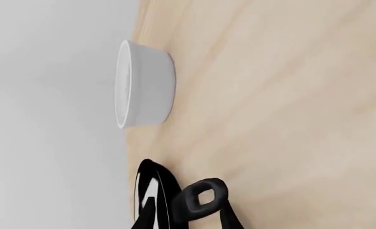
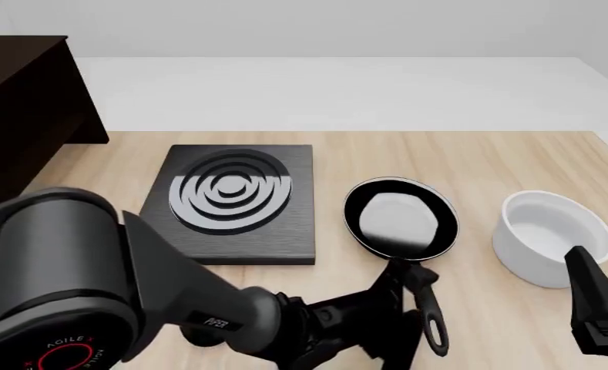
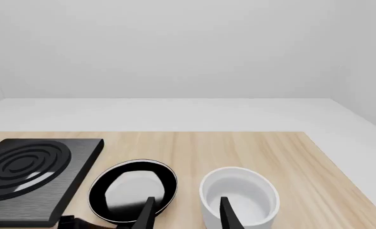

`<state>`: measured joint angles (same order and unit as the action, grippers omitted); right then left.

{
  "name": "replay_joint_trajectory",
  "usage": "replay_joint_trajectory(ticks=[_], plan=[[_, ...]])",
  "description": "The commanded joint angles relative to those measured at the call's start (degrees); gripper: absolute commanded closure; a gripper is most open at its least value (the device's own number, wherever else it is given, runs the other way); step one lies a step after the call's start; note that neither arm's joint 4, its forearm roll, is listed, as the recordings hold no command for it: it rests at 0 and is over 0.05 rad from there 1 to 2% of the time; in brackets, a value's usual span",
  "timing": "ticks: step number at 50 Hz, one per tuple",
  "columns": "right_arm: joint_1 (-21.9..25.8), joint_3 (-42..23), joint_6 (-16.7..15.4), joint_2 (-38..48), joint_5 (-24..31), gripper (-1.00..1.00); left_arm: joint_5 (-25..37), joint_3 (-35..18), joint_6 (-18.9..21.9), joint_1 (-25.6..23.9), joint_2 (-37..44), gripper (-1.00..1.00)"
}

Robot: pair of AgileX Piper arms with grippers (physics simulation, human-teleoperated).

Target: Put the frying pan under the cabinet shelf.

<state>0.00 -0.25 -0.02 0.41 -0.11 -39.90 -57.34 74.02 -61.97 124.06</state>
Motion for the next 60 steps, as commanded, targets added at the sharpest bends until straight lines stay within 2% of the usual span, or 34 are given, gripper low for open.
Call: replay_joint_trajectory(ticks=[1,16,19,20,27,29,35,51,60], plan=[[0.00,0.00,-0.01,0.00,0.00,-1.00,2.92,-4.29,8.01,0.43,7.64,-1.00],[0.00,0.00,0.01,0.00,0.00,-1.00,5.72,-6.13,8.39,0.55,7.28,-1.00],[0.01,0.00,0.00,0.00,0.00,-1.00,5.37,-4.76,7.63,-0.32,6.18,-1.00],[0.00,0.00,0.01,0.01,0.00,-1.00,3.65,-3.61,8.23,-0.83,5.97,1.00],[0.00,0.00,0.00,0.00,0.00,-1.00,2.20,-1.91,9.03,-0.15,4.85,1.00],[0.01,0.00,0.00,0.00,0.00,-1.00,2.06,-0.87,12.14,0.60,5.86,1.00],[0.00,0.00,0.01,0.00,0.00,-1.00,2.31,1.09,11.58,0.62,3.30,1.00],[0.00,0.00,-0.01,-0.02,0.00,-1.00,0.69,6.08,16.19,0.25,-5.20,1.00],[0.00,0.00,0.00,0.00,0.00,-1.00,1.84,5.11,17.91,2.10,-8.43,1.00]])
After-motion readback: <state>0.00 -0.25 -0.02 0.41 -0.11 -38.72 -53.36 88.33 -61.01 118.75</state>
